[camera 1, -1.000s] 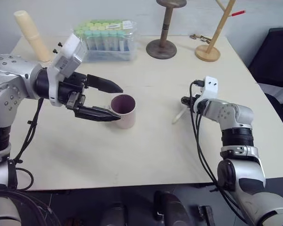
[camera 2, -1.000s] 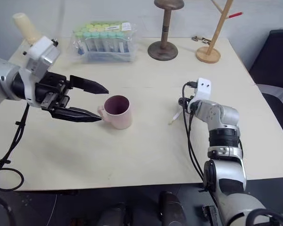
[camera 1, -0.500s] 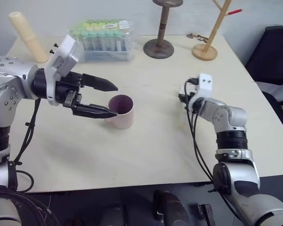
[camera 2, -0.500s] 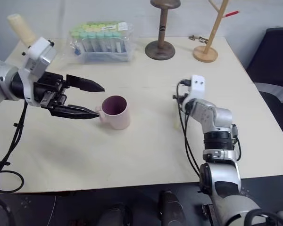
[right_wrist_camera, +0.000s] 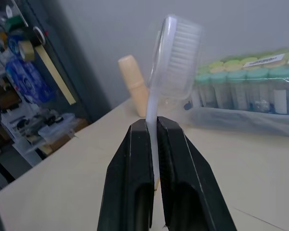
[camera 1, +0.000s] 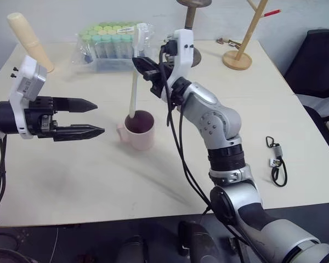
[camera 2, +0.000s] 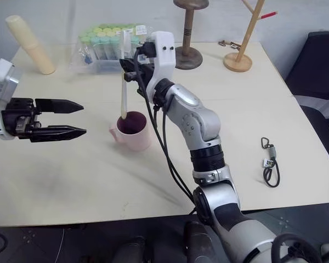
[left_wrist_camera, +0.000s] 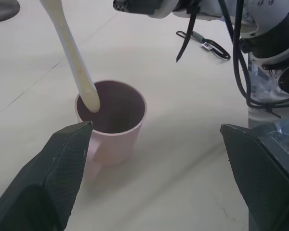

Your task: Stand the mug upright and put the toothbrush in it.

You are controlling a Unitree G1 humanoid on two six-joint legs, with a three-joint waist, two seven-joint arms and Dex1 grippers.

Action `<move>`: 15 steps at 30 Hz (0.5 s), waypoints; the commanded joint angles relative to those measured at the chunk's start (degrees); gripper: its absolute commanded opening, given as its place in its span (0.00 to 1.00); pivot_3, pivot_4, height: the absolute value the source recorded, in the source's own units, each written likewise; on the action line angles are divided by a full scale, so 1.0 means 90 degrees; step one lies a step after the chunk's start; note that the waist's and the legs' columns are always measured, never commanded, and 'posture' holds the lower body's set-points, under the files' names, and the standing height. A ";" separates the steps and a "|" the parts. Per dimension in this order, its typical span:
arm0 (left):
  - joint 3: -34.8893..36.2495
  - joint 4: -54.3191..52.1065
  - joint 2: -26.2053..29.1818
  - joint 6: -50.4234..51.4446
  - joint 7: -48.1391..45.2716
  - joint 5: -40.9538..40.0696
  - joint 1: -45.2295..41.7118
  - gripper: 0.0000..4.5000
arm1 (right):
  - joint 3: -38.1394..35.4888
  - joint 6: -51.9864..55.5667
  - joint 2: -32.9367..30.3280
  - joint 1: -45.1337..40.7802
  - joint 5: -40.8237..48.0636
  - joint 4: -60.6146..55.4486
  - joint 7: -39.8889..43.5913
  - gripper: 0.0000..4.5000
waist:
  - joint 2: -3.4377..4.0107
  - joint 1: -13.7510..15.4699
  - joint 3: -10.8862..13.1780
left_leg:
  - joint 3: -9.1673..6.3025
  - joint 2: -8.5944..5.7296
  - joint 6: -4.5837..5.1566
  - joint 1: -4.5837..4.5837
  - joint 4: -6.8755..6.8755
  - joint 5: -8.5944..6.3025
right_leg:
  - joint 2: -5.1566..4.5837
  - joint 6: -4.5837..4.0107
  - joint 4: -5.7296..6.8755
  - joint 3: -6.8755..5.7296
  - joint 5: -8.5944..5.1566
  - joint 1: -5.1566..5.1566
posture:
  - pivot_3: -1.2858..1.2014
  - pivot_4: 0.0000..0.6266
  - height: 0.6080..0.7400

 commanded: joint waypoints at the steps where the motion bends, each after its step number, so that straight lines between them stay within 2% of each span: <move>1: 0.0468 -0.0341 0.0078 0.0059 0.0251 -0.0228 0.0084 1.00 | 0.0350 -0.0273 -0.0262 0.0236 -0.0211 -0.0580 0.0431 0.00 | 0.0000 -0.0004 0.0000 | -0.0005 0.0001 0.0000 0.0002 -0.0001 0.0000 | 0.0000 0.0000 0.0000 0.0000 0.0000 0.0001 | 0.52 0.24 1.00; 5: 0.0599 -0.0383 -0.0026 0.0073 0.0574 -0.0307 0.0118 1.00 | 0.0744 -0.0372 -0.0511 0.0835 -0.0365 -0.1200 0.0803 0.00 | 0.0000 -0.0018 0.0000 | -0.0012 0.0002 0.0000 0.0004 -0.0006 0.0000 | 0.0002 0.0000 -0.0006 -0.0002 0.0000 0.0004 | 0.52 0.24 1.00; 11: 0.0409 -0.0272 -0.0115 -0.0125 0.0719 -0.0290 0.0055 1.00 | 0.0688 -0.0196 -0.0577 0.1096 -0.0301 -0.1490 0.0854 0.39 | 0.0000 -0.0033 0.0000 | -0.0018 0.0009 -0.0001 0.0010 -0.0007 0.0001 | 0.0009 0.0000 -0.0013 0.0003 0.0000 0.0002 | 0.52 0.24 1.00; 15: 0.0264 -0.0149 -0.0079 -0.0272 0.0501 -0.0316 0.0043 1.00 | 0.0415 0.0230 -0.0988 0.1151 -0.0045 -0.1960 0.0950 0.68 | 0.0000 -0.0013 0.0000 | -0.0017 0.0008 -0.0001 0.0009 -0.0006 0.0001 | 0.0009 0.0000 -0.0014 0.0003 0.0000 0.0002 | 0.52 0.24 1.00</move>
